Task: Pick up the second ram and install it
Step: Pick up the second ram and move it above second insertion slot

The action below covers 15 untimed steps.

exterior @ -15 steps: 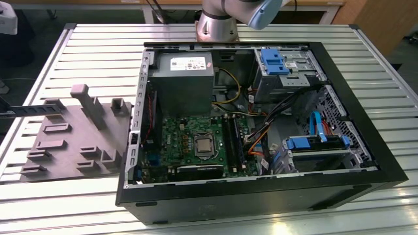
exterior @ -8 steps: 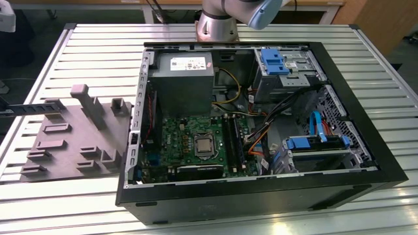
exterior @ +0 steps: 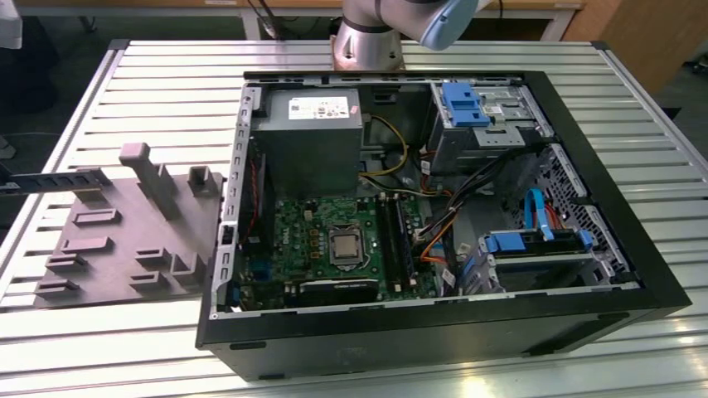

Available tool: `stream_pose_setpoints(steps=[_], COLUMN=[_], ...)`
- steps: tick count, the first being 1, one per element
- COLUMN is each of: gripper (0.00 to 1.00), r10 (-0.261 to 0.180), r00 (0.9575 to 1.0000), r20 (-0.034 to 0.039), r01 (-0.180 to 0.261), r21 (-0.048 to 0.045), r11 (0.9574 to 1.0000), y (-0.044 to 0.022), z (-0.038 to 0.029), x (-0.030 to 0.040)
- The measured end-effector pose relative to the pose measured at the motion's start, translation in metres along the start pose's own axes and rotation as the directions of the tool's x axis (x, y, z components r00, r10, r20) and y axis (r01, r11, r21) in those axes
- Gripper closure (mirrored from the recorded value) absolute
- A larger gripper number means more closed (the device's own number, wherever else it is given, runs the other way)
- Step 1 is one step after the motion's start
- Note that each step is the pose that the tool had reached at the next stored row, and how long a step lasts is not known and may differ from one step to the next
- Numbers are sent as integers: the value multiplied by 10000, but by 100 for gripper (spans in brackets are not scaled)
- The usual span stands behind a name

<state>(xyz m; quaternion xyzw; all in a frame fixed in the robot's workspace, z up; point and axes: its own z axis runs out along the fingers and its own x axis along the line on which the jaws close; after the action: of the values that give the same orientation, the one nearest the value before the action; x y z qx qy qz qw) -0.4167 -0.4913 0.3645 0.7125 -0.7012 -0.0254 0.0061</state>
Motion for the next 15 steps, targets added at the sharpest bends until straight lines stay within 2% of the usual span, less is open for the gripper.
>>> stream_pose_setpoints(steps=[15], gripper=[88], r10=[0], r00=[10000], r20=[0], r01=[0], r21=[1], r11=[10000], y=[3], z=[-75], x=[-2])
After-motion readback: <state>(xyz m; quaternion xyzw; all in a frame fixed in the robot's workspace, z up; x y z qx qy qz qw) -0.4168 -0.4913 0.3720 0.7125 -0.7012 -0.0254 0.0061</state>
